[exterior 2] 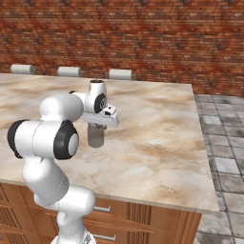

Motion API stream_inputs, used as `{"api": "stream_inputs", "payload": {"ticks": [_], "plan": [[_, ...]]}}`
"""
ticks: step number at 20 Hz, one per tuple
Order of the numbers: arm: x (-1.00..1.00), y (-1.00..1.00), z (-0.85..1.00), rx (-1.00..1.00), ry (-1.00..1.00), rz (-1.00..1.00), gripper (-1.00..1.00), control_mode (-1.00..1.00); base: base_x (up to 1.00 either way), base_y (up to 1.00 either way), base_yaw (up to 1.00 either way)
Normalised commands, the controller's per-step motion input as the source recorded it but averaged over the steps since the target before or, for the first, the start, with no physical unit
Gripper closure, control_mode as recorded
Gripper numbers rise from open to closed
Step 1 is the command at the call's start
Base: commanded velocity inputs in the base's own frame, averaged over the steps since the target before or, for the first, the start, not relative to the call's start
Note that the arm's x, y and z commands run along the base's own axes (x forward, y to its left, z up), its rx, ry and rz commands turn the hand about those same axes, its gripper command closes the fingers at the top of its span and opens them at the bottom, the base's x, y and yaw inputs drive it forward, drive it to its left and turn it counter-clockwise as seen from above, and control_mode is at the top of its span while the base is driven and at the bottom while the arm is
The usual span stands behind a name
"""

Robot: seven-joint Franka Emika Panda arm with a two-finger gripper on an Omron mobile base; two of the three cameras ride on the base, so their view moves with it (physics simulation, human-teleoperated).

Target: Pick the jar and bowl and place them in the sink. Then turn on the water.

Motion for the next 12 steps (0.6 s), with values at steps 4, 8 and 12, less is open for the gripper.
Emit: {"api": "stream_inputs", "payload": {"ticks": [4, 8, 12], "plan": [[0.00, 0.00, 0.26, 0.00, 0.00, 0.00, 1.00, -1.00, 0.00, 0.00, 0.00], [0.00, 0.00, 0.24, 0.00, 0.00, 0.00, 1.00, -1.00, 0.00, 0.00, 0.00], [0.00, 0.00, 0.28, 0.00, 0.00, 0.00, 1.00, -1.00, 0.00, 0.00, 0.00]]}}
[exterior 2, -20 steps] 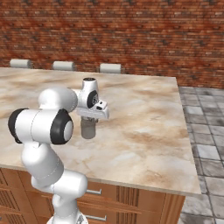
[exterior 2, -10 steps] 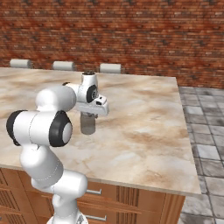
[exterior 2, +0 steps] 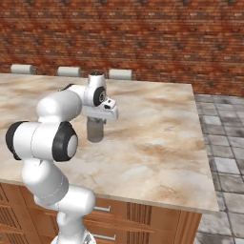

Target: Pick the jar and bowl and place them in the sink. Then turn on the water.

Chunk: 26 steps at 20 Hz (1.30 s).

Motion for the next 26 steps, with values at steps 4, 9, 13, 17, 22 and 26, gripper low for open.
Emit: {"api": "stream_inputs", "payload": {"ticks": [4, 9, 13, 17, 22, 26], "plan": [[0.00, 0.00, 0.29, 0.00, 0.00, 0.00, 1.00, -1.00, 0.00, 0.00, 0.00], [0.00, 0.00, 0.36, 0.00, 0.00, 0.00, 1.00, -1.00, 0.00, 0.00, 0.00], [0.00, 0.00, 0.40, 0.00, 0.00, 0.00, 1.00, -1.00, 0.00, 0.00, 0.00], [-0.03, -0.01, 0.32, 0.00, 0.00, 0.00, 1.00, -1.00, 0.00, 0.00, 0.00], [-0.24, -0.02, 0.21, 0.00, 0.00, 0.00, 1.00, -1.00, 0.00, 0.00, 0.00], [-0.51, -0.18, 0.00, 0.00, 0.00, 0.00, 1.00, -1.00, 0.00, 0.00, 0.00]]}}
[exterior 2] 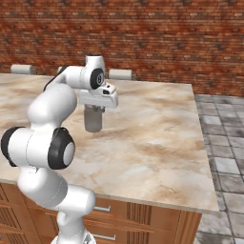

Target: Pick the jar and bowl and place them in the sink. Then turn on the water.

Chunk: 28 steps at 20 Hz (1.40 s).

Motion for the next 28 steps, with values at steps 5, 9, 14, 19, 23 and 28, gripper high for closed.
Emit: {"api": "stream_inputs", "payload": {"ticks": [5, 9, 14, 19, 23, 28], "plan": [[-0.51, -0.05, 0.00, 0.00, 0.00, 0.00, 1.00, -1.00, 0.00, 0.00, 0.00], [-0.34, 0.01, 0.01, -0.01, 0.00, 0.00, 1.00, -1.00, 0.00, 0.00, 0.00], [-0.22, 0.06, 0.08, -0.01, 0.00, 0.00, 1.00, -1.00, 0.00, 0.00, 0.00], [-0.07, 0.06, 0.16, 0.00, 0.00, 0.00, 1.00, -1.00, 0.00, 0.00, 0.00], [-0.03, 0.08, 0.18, -0.01, 0.00, 0.00, 1.00, -1.00, 0.00, 0.00, 0.00], [-0.15, 0.04, 0.09, -0.01, 0.00, 0.00, 1.00, -1.00, 0.00, 0.00, 0.00]]}}
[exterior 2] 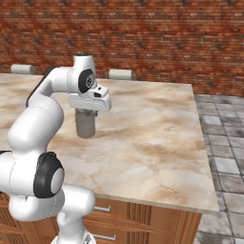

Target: Pick the jar and bowl and place them in the sink. Then turn on the water.

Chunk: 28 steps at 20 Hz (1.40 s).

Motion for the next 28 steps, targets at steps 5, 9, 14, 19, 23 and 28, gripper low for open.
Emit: {"api": "stream_inputs", "payload": {"ticks": [5, 9, 14, 19, 23, 28], "plan": [[-0.17, 0.02, 0.04, -0.01, 0.00, 0.00, 1.00, -1.00, 0.00, 0.00, 0.00], [-0.15, 0.00, 0.04, 0.00, 0.00, 0.00, 1.00, -1.00, 0.00, 0.00, 0.00], [-0.27, 0.00, 0.00, 0.00, 0.00, 0.00, 1.00, -1.00, 0.00, 0.00, 0.00], [-0.06, 0.00, 0.00, 0.00, 0.00, 0.00, 1.00, 1.00, -0.21, 0.00, 0.00], [0.00, 0.00, 0.00, 0.00, 0.00, 0.00, 1.00, 1.00, -0.36, 0.00, -0.01], [0.00, 0.00, 0.00, 0.00, 0.00, 0.00, 1.00, 1.00, -0.55, -0.14, -0.12]]}}
